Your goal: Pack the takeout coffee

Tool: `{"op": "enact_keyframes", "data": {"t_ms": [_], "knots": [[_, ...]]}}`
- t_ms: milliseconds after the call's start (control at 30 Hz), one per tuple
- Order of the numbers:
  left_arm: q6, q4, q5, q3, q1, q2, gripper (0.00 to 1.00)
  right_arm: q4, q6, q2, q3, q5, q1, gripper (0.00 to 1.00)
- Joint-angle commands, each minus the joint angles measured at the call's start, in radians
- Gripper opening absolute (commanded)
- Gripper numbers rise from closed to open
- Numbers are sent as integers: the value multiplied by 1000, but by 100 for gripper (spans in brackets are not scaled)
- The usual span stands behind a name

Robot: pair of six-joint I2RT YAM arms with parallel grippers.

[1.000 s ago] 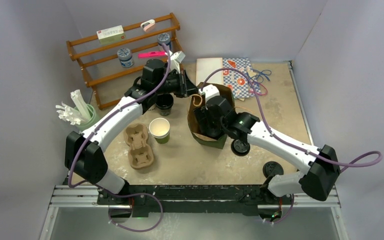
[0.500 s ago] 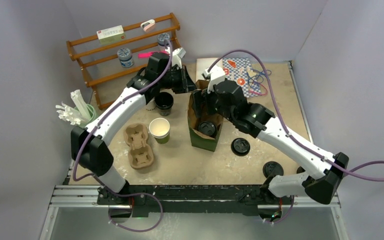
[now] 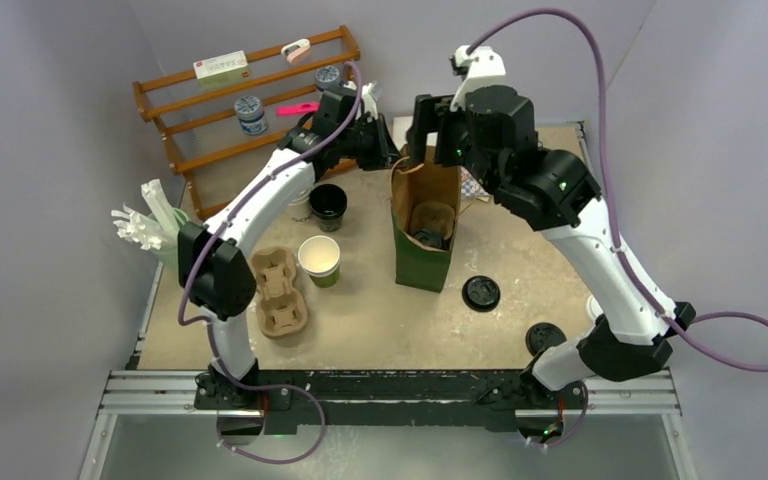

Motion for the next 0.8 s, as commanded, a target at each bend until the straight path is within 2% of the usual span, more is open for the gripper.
{"op": "enact_keyframes", "data": {"t_ms": [0, 167, 233, 367, 533, 600, 700, 767], "knots": [[16, 8, -5, 127, 2, 65, 2, -281, 101, 39, 106, 120, -73, 83], [-15, 86, 21, 191, -10, 130, 5, -355, 148, 3, 100, 126, -83, 83], [-16, 101, 30, 226, -20, 157, 10, -375, 171, -16, 79, 157, -88, 84], [31, 52, 13, 310, -27, 184, 29, -460, 234, -23, 96, 241, -95, 93], [143, 24, -89, 313, -24, 84, 70, -502, 226, -29, 134, 197, -96, 95], [188, 3, -118, 312, -24, 42, 76, -455, 200, -68, 74, 134, -96, 96], [229, -43, -153, 306, -23, -19, 81, -390, 194, -137, -22, 69, -96, 96], [241, -73, -194, 282, -24, -73, 82, -362, 192, -165, -52, 47, -97, 91]]}}
